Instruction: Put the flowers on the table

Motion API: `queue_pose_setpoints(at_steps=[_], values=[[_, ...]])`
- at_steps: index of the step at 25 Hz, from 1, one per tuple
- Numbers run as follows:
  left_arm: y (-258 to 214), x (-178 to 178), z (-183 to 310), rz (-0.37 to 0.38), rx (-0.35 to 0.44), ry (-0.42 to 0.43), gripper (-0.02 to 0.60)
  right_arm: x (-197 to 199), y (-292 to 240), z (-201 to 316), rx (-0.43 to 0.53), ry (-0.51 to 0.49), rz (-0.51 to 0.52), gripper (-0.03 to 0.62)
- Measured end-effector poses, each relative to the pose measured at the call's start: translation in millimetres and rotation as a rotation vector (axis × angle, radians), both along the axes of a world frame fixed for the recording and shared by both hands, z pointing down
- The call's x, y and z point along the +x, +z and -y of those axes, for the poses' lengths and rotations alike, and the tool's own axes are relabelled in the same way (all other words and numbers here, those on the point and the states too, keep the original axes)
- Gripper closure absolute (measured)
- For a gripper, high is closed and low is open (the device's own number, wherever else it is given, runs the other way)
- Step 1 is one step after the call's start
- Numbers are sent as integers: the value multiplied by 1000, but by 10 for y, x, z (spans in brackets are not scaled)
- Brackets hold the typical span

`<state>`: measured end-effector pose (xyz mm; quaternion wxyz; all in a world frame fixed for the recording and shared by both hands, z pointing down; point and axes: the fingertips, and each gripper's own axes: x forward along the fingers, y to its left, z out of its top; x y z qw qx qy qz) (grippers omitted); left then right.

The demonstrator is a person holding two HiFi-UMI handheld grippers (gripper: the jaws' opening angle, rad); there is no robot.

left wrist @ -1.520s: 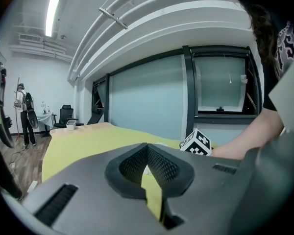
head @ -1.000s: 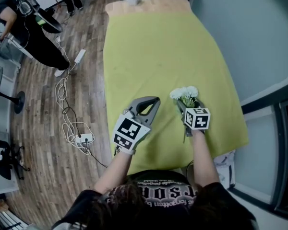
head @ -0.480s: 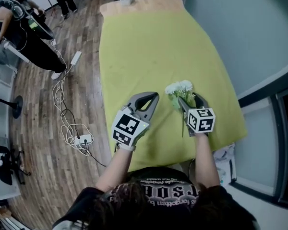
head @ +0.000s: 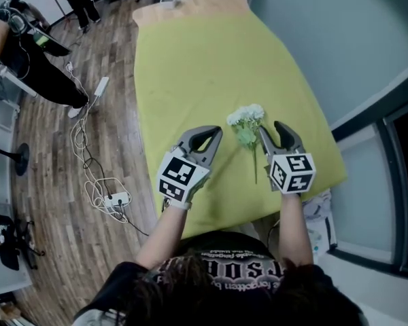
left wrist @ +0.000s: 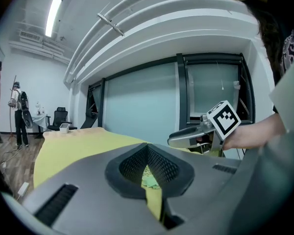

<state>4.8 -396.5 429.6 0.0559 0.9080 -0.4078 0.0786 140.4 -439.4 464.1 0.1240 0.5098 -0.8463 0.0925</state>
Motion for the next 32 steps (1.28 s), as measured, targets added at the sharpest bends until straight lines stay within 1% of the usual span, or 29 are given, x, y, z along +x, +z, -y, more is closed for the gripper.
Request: queue_pose_setpoints(at_steps=[1, 4, 10, 20, 23, 32], values=[[-25, 9, -18, -3, 4, 3, 584, 6, -80, -40, 21, 5, 3, 408], [-97, 76, -86, -9, 19, 24, 584, 38, -265, -142, 70, 21, 15, 449], [-197, 162, -264, -1, 43, 59, 584, 31, -431, -394, 104, 36, 4, 517], [-349, 214, -436, -6, 75, 71, 584, 104, -685, -733, 194, 67, -37, 550], [-357, 208, -493, -4, 79, 75, 584, 143, -744, -815, 213, 86, -31, 554], [-391, 167, -643, -10, 91, 74, 584, 119, -903, -1080, 265, 96, -22, 562]])
